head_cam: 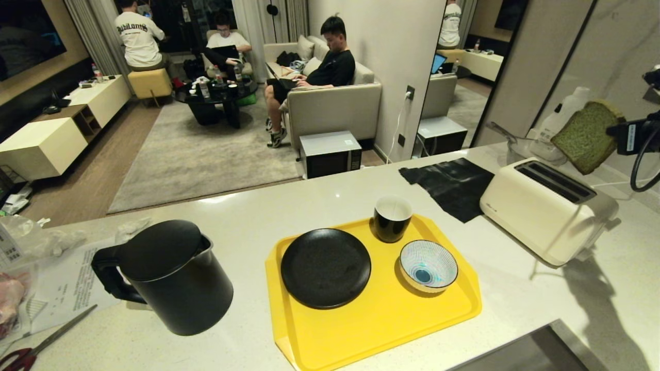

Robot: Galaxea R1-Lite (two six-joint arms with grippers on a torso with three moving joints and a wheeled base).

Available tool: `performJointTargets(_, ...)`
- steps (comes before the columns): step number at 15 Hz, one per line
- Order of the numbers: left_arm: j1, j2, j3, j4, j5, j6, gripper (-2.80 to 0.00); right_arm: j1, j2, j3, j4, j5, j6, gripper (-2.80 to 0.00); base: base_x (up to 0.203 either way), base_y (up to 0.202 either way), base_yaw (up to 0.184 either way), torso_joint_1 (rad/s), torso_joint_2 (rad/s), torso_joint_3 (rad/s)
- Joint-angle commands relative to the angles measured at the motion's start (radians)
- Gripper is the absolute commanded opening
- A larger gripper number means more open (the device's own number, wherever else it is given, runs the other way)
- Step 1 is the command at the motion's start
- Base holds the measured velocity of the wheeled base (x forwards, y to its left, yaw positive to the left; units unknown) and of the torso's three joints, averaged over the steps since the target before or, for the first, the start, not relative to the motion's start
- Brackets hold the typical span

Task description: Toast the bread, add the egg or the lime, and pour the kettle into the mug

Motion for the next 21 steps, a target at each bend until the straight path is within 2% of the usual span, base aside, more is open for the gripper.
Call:
performJointTargets(1, 0.000, -0.003, 0.000, 0.000, 0.000, 0.001, -2.80, -0.004, -0.064, 0.003, -0.040, 0.001, 0.035, -2.80, 0.000, 0.000, 0.000, 0.000, 0.00, 0.000)
performJointTargets(5, 0.000, -0.003, 0.000, 0.000, 0.000, 0.001, -2.80, 0.008, -0.128, 0.018, -0.082, 0.001, 0.052, -2.80, 0.000, 0.000, 0.000, 0.000, 0.00, 0.000)
performJointTargets(12, 0.000, -0.003, 0.000, 0.000, 0.000, 0.001, -2.80, 0.233, -0.233, 0.106, -0.060, -0.118, 0.040, -2.80, 0.000, 0.000, 0.000, 0.000, 0.00, 0.000)
performJointTargets(14, 0.000, -0.003, 0.000, 0.000, 0.000, 0.000, -2.80, 0.251, -0.266, 0.120, -0.007, -0.076, 0.036, -2.80, 0.000, 0.000, 0.000, 0.000, 0.00, 0.000)
performJointTargets(16, 0.000, -0.003, 0.000, 0.000, 0.000, 0.001, -2.80, 0.253, -0.316, 0.155, 0.049, 0.031, 0.028, -2.80, 0.000, 0.000, 0.000, 0.000, 0.00, 0.000)
performJointTargets(18, 0.000, -0.003, 0.000, 0.000, 0.000, 0.001, -2.80, 0.255, -0.344, 0.184, 0.144, 0.122, -0.057, -2.80, 0.000, 0.000, 0.000, 0.000, 0.00, 0.000)
performJointTargets(20, 0.000, -0.003, 0.000, 0.000, 0.000, 0.000, -2.80, 0.314, -0.353, 0.215, 0.189, 0.119, -0.104, -2.80, 0.000, 0.000, 0.000, 0.000, 0.00, 0.000)
performJointTargets(21, 0.000, -0.003, 0.000, 0.000, 0.000, 0.001, -2.80, 0.356, -0.361, 0.231, 0.196, 0.089, -0.115, -2.80, 0.000, 0.000, 0.000, 0.000, 0.00, 0.000)
